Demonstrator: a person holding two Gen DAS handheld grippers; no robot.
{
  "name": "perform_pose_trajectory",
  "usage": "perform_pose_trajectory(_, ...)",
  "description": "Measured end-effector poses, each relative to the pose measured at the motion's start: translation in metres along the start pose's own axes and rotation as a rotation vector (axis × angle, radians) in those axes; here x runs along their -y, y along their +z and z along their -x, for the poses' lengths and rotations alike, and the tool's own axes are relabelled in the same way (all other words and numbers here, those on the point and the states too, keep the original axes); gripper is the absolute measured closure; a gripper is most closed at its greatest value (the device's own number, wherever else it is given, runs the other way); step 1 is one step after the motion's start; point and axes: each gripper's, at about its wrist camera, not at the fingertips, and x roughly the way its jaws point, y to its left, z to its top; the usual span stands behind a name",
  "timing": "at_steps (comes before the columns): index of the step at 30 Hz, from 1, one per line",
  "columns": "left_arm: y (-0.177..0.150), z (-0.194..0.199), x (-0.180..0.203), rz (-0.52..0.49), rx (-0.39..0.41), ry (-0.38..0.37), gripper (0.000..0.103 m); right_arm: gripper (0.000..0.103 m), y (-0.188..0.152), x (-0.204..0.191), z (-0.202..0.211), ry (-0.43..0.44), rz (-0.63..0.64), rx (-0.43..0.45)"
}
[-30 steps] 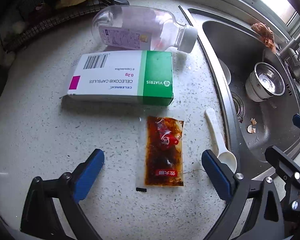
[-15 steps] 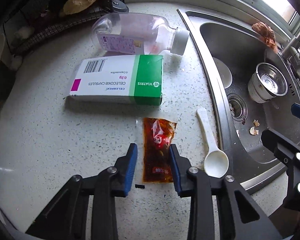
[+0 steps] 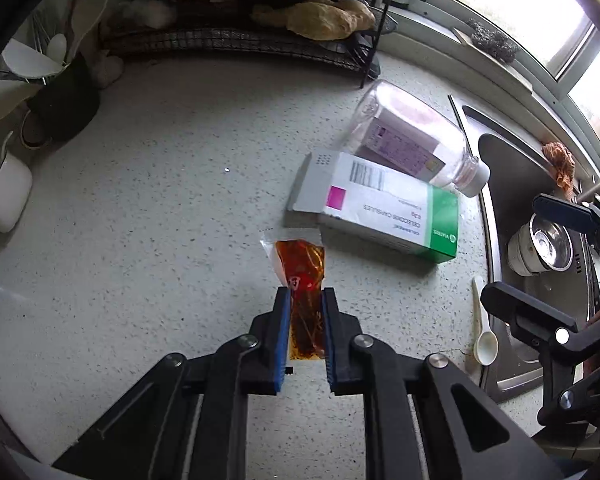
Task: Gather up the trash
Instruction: 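Grasp the brown sauce packet with the left tool while the right tool grasps the medicine box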
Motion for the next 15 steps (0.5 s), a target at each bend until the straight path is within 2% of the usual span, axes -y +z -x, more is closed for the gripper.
perform_pose_trajectory(4, 0.008, 0.004, -0.030, 0.041, 0.014, 0.018, 0.090, 0.004, 0.028, -0.014, -0.023, 0.070, 0.099, -0.022)
perform_pose_trajectory(8, 0.012, -0.003, -0.045, 0.059, 0.002, 0.033, 0.090, 0.004, 0.049, -0.026, -0.048, 0.130, 0.169, -0.061)
perform_pose_trajectory(15, 0.019, -0.018, -0.054, 0.031, -0.031, 0.036, 0.090, 0.004, 0.066, -0.036, -0.088, 0.116, 0.253, -0.131)
